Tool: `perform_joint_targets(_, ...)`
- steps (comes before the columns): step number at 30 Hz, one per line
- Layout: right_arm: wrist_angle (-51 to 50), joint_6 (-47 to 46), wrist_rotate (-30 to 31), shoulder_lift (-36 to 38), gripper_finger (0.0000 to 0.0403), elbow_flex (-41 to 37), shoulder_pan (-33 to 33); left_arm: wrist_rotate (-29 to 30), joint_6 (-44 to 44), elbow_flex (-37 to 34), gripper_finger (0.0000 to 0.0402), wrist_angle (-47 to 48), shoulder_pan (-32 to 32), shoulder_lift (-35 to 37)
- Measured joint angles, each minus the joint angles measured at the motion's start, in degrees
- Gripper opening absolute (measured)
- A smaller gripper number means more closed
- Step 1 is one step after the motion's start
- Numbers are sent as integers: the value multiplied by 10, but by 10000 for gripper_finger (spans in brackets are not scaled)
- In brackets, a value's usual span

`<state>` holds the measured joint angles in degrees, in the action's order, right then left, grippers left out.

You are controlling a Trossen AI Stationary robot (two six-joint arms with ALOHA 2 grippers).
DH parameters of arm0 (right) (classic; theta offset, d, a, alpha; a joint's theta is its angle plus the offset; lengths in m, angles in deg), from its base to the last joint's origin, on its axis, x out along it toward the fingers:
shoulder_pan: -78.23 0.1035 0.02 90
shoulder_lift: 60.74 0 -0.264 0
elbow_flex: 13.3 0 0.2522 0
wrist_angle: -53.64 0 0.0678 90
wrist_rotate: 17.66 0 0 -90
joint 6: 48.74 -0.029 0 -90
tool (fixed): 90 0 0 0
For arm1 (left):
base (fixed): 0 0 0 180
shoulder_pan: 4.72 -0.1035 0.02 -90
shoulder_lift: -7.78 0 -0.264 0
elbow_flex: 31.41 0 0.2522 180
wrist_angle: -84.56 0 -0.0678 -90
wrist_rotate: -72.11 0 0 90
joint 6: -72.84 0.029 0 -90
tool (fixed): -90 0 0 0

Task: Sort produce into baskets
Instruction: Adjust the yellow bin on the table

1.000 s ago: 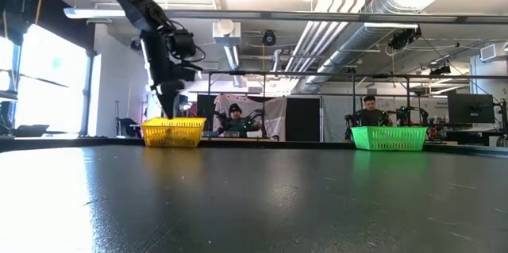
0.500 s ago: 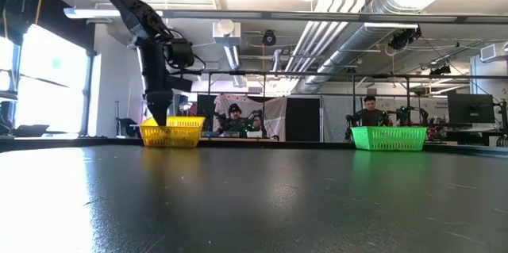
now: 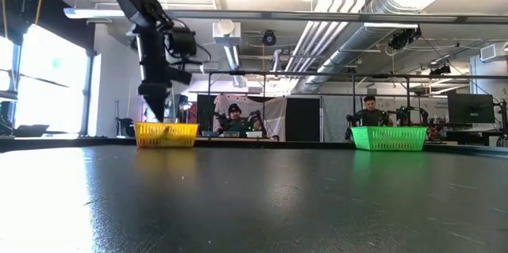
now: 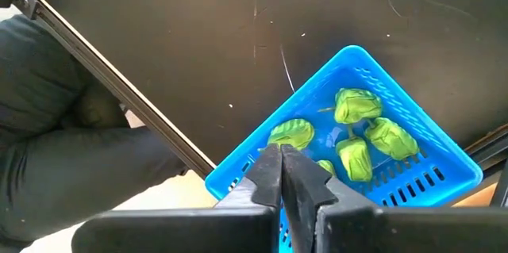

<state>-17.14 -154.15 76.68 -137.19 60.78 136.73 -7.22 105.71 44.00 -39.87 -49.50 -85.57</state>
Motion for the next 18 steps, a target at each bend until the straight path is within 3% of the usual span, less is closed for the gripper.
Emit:
perform_joint_targets(7, -9, 5, 0, 0, 0, 0, 0, -44, -57, 1, 0, -117, -10, 12)
perform_joint_targets(18, -10, 5, 11, 0, 0, 0, 0, -86, -61, 0, 0, -159, 13, -56)
